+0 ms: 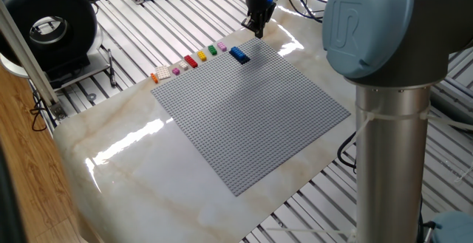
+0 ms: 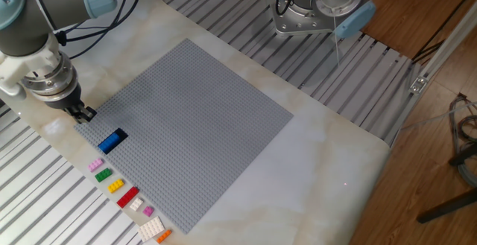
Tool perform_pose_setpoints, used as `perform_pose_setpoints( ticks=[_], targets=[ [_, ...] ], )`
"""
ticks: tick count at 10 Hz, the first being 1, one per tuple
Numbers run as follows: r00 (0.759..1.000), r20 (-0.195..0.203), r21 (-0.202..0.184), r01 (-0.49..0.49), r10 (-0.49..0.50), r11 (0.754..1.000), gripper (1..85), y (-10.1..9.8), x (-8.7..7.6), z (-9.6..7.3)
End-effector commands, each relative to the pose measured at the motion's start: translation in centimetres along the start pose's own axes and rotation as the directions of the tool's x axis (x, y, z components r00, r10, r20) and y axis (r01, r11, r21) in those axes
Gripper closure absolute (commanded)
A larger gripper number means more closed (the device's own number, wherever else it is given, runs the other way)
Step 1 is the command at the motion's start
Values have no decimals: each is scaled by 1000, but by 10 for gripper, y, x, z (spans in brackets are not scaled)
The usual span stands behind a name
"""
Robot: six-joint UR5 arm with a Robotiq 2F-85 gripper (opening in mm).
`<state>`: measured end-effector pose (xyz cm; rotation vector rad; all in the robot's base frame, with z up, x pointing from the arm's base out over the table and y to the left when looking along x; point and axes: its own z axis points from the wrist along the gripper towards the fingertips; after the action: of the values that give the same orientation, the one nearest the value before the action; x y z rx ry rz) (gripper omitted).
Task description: Stack small Lego blocks one on top of the other
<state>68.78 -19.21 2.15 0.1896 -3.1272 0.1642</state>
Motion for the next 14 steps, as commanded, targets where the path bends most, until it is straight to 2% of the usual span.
perform_pose_setpoints(
  ticks=[1,5,13,14],
  targets=[
    [1000,3,-1,-8,8,1000,847,0,-2,-2],
    [1000,-5,13,-2,2,1000,847,-3,-2,-4],
    [1000,-6,9,-7,7,1000,847,-2,-2,-3],
    [1000,-5,-28,-25,25,999,847,8,-2,-3]
  ],
)
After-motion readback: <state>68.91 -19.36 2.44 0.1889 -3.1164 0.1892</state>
